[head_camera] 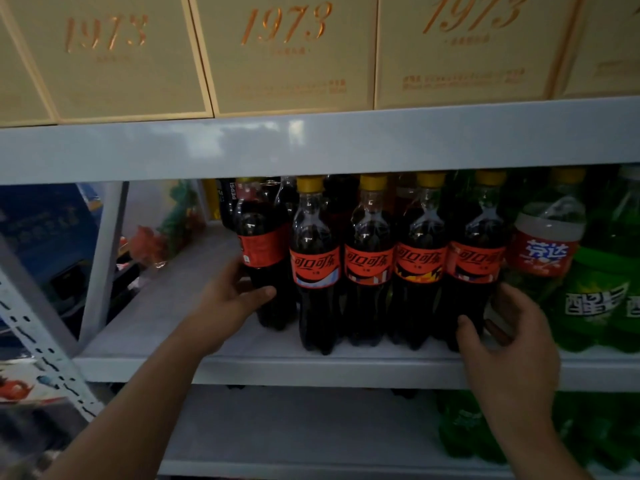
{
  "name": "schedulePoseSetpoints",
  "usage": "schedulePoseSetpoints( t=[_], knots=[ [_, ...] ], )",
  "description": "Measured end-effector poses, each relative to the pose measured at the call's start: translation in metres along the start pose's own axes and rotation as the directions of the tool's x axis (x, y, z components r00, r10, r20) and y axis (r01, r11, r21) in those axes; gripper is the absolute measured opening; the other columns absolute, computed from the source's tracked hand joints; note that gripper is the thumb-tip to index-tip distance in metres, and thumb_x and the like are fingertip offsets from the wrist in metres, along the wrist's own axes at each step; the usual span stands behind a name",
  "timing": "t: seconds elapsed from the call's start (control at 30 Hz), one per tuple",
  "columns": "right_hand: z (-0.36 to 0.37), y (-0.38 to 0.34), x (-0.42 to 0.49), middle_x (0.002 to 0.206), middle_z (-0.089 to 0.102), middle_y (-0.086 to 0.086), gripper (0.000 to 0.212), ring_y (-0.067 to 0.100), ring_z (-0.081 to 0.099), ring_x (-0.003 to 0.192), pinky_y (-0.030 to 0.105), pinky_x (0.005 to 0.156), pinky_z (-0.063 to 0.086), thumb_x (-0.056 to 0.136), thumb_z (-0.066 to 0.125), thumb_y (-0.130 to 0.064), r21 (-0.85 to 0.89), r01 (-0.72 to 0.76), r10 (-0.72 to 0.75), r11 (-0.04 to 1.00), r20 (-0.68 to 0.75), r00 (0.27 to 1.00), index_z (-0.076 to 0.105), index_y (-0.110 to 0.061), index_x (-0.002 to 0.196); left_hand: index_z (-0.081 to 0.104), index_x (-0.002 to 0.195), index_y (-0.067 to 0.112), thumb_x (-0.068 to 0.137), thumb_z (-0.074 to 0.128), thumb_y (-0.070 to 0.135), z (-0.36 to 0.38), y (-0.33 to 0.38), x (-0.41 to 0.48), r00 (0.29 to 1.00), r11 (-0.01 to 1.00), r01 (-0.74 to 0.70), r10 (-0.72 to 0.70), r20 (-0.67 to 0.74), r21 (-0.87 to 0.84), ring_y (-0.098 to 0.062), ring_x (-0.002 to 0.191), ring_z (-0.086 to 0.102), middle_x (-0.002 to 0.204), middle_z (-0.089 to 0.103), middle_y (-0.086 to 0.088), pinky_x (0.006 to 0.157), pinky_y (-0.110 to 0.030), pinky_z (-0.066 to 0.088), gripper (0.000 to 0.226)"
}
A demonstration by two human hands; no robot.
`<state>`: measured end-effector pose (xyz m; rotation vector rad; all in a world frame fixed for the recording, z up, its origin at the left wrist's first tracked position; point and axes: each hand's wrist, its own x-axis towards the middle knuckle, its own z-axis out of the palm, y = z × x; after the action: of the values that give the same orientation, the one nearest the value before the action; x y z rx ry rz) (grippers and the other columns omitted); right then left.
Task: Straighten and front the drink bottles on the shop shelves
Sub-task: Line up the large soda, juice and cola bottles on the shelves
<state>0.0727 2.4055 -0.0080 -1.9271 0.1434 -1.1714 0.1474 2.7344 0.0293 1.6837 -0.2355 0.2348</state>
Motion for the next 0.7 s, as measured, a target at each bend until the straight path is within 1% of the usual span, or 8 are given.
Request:
schedulePoseSetpoints(
  t=[0.07,0.13,0.17,0.27,0.43,0.5,0.6,0.7],
  knots=[
    [-0.003,-0.002,-0.001,0.116,0.051,0.005,0.054,0.008,0.049,0.101,0.013,0.089,0.038,0.077,0.074,-0.009,-0.011,0.095,-0.096,0.995,-0.045,0.994,0.049,-0.015,0.124,0.057,0.115,0.023,0.081,0.067,-0.006,0.009,0.001,0.002,0.999,1.0,0.01,-0.011,0.043,0.01,-0.026,0.102,0.064,0.11,0.066,-0.005,0.084,-0.041,0.053,0.045],
    [-0.006,-0.003,-0.003,0.119,0.049,0.013,0.046,0.005,0.043,0.104,0.0,0.091,0.03,0.079,0.071,-0.007,-0.03,0.156,-0.157,0.987,-0.06,0.986,0.051,-0.005,0.121,0.057,0.116,0.023,0.081,0.068,-0.005,0.015,0.001,0.005,0.997,1.0,0.013,-0.015,0.08,0.024,-0.023,0.1,0.066,0.11,0.066,-0.005,0.08,-0.037,0.054,0.046],
    [-0.006,-0.004,-0.003,0.119,0.049,0.015,0.044,0.005,0.042,0.106,-0.002,0.092,0.028,0.079,0.069,-0.006,-0.028,0.165,-0.167,0.986,-0.058,0.984,0.053,-0.003,0.119,0.057,0.117,0.023,0.081,0.068,-0.004,0.016,0.001,0.006,0.996,1.0,0.011,-0.013,0.093,0.021,-0.022,0.099,0.066,0.111,0.066,-0.004,0.077,-0.033,0.053,0.046],
    [-0.005,-0.006,-0.003,0.118,0.05,0.017,0.039,0.005,0.041,0.108,-0.001,0.094,0.026,0.078,0.063,-0.008,-0.002,0.165,-0.164,0.986,-0.039,0.986,0.055,-0.002,0.115,0.059,0.115,0.025,0.081,0.068,-0.004,0.016,-0.001,0.007,0.994,1.0,0.008,-0.008,0.108,0.006,-0.018,0.096,0.068,0.11,0.067,0.003,0.072,-0.025,0.053,0.046],
    [-0.002,-0.009,-0.005,0.116,0.052,0.017,0.037,0.012,0.047,0.107,0.001,0.096,0.027,0.08,0.054,-0.022,0.02,0.152,-0.152,0.988,-0.023,0.988,0.058,-0.001,0.11,0.061,0.114,0.028,0.082,0.068,-0.004,0.016,-0.001,0.008,0.993,1.0,-0.013,0.01,0.12,0.021,-0.017,0.098,0.068,0.108,0.068,0.006,0.076,-0.025,0.054,0.046],
    [-0.002,-0.009,-0.005,0.116,0.052,0.016,0.036,0.007,0.045,0.106,0.001,0.094,0.029,0.08,0.054,-0.021,0.029,0.144,-0.143,0.989,-0.031,0.989,0.059,-0.001,0.11,0.062,0.114,0.031,0.083,0.067,-0.003,0.018,-0.001,0.009,0.991,0.999,-0.024,0.019,0.132,0.033,-0.015,0.098,0.068,0.108,0.068,0.006,0.076,-0.024,0.054,0.047],
    [-0.002,-0.009,-0.004,0.114,0.053,0.017,0.032,0.012,0.049,0.103,0.0,0.092,0.03,0.079,0.058,-0.014,0.019,0.119,-0.118,0.993,-0.038,0.992,0.06,0.0,0.108,0.065,0.107,0.041,0.083,0.068,-0.001,0.019,-0.001,0.009,0.991,0.997,-0.047,0.039,0.13,0.064,-0.013,0.096,0.069,0.105,0.069,0.009,0.073,-0.018,0.053,0.048],
    [-0.002,-0.008,-0.004,0.113,0.055,0.017,0.03,0.016,0.052,0.1,0.0,0.091,0.031,0.079,0.062,-0.008,0.004,0.108,-0.107,0.994,-0.048,0.993,0.06,0.0,0.108,0.062,0.114,0.043,0.082,0.072,0.012,0.017,-0.005,0.009,0.989,0.986,-0.081,0.061,0.136,0.146,-0.012,0.1,0.067,0.108,0.069,0.009,0.079,-0.025,0.054,0.045]
  ],
)
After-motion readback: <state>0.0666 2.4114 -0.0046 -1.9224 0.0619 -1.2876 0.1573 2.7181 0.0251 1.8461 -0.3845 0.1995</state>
